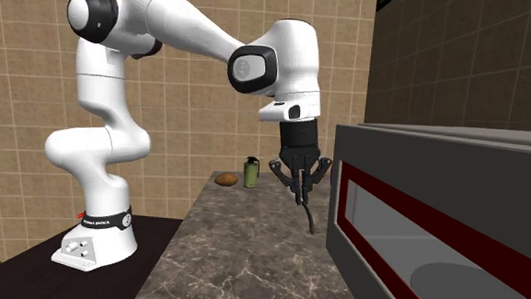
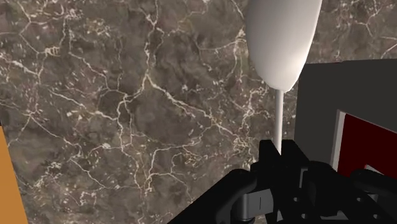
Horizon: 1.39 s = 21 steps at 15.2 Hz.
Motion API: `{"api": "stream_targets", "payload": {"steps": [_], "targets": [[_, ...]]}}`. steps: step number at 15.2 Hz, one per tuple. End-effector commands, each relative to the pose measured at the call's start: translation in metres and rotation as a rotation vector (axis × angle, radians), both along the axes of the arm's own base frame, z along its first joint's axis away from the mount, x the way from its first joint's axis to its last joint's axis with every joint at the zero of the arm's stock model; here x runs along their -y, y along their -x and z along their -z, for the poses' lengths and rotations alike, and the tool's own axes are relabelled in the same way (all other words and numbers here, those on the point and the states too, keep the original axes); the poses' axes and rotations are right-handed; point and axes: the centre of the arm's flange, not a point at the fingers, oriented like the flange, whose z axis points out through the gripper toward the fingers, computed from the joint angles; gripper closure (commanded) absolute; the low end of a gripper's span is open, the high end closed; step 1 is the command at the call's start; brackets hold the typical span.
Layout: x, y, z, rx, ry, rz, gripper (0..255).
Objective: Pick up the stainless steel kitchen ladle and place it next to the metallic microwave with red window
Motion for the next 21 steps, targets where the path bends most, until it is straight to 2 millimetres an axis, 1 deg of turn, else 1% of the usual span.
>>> {"api": "stream_targets", "payload": {"steps": [1,21], "targets": [[0.000,0.000,0.010,0.001,0.000,0.000,255],[0.000,0.000,0.115,0.001,0.000,0.000,255]]}}
